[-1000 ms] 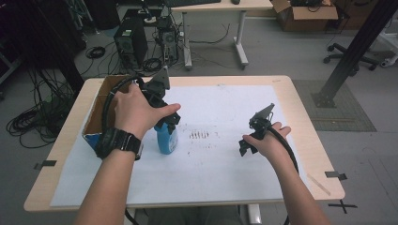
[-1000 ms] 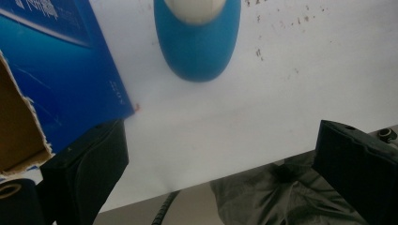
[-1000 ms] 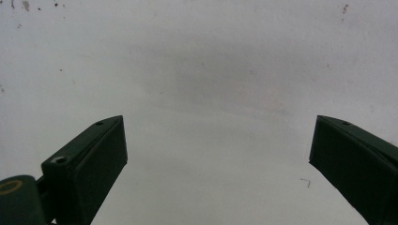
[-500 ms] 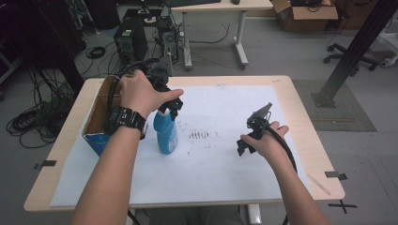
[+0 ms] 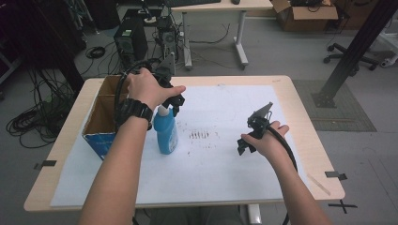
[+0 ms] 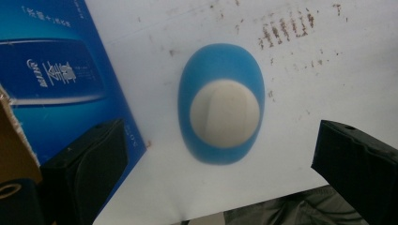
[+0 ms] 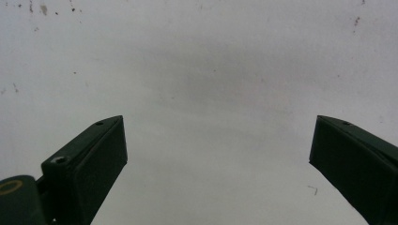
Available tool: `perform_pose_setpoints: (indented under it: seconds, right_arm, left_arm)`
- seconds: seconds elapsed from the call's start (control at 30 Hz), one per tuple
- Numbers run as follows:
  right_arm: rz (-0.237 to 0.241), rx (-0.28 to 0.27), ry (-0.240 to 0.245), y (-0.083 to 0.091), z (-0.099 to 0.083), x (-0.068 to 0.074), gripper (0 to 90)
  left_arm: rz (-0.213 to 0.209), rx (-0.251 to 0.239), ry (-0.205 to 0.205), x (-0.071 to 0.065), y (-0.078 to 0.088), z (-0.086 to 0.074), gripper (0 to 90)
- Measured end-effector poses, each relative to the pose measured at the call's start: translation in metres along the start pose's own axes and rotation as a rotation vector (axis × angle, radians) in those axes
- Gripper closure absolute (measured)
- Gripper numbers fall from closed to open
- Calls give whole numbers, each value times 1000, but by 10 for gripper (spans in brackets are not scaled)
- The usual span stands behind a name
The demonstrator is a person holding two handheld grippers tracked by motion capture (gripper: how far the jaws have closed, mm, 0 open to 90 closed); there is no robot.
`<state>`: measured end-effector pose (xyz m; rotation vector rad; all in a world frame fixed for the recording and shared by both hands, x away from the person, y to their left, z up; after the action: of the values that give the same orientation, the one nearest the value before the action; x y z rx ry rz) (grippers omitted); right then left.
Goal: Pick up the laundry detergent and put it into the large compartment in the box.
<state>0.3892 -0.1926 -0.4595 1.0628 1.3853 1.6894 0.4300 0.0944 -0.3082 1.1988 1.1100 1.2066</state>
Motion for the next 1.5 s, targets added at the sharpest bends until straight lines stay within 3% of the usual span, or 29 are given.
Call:
perform_pose_setpoints:
  seconds: [0.27,0.33,0.47,0.97,1.03,1.5]
  right_arm:
    - [2,-4,6,0,1,-1,44]
    - [3,-4,6,-2,1,0,44]
    - [2,-1,10,-4,0,0,44]
    - [2,5,5,-9,-5,-4,43]
    - [3,6,1,-10,-6,-4,43]
    - [6,8,3,-15,-5,-3,43]
  left_arm:
    - [0,13,0,-2,-14,4,42]
    - [18,18,1,0,-18,5,43]
    - [1,25,2,0,-24,5,42]
    - [1,44,4,-4,-45,4,42]
    - [17,44,3,-2,-48,5,42]
    - [-5,42,9,-2,-56,5,41]
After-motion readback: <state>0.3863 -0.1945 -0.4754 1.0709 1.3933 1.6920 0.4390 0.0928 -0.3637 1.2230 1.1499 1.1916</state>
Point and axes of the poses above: each handheld gripper's, and its own axes: y roughly backward along the jaws, z roughly out of its top, x roughly to its left, the point moved 8 cm from there along -y, roughly forward along the jaws, and after that the axes turned 13 degrees about y, right-handed, at the moved point
